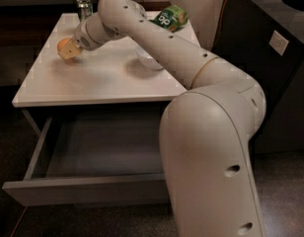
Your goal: Place orange into top drawer
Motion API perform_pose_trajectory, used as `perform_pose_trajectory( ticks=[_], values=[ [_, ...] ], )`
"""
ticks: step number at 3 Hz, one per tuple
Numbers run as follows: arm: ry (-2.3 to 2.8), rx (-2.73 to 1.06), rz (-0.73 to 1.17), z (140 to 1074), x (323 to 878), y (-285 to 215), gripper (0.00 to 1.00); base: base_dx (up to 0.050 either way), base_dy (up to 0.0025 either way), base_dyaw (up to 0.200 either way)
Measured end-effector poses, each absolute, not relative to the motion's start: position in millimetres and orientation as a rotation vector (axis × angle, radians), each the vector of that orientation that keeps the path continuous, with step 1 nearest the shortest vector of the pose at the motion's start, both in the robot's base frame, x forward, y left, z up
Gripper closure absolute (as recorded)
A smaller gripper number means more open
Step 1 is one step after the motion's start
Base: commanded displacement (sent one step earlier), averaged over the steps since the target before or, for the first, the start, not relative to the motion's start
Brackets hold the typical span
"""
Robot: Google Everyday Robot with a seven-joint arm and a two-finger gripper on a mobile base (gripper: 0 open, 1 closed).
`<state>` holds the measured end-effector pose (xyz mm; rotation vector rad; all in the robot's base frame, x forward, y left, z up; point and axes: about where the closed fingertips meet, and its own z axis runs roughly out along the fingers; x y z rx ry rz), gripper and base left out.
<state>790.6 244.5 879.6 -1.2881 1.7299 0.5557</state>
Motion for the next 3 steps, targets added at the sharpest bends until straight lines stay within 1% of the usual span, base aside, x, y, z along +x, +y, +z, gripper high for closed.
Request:
perform_pose_trajectory(
  ticks=[1,2,3],
  values=[
    [1.625,-1.277,0.577,900,753,234,0.92,0.000,0.00000,0.000],
    [1.543,-1.224,0.596,911,688,201,1.00,0.000,0.00000,0.000],
    [1.543,-1.242,0.626,892,621,178,1.00,0.000,0.00000,0.000]
  ],
)
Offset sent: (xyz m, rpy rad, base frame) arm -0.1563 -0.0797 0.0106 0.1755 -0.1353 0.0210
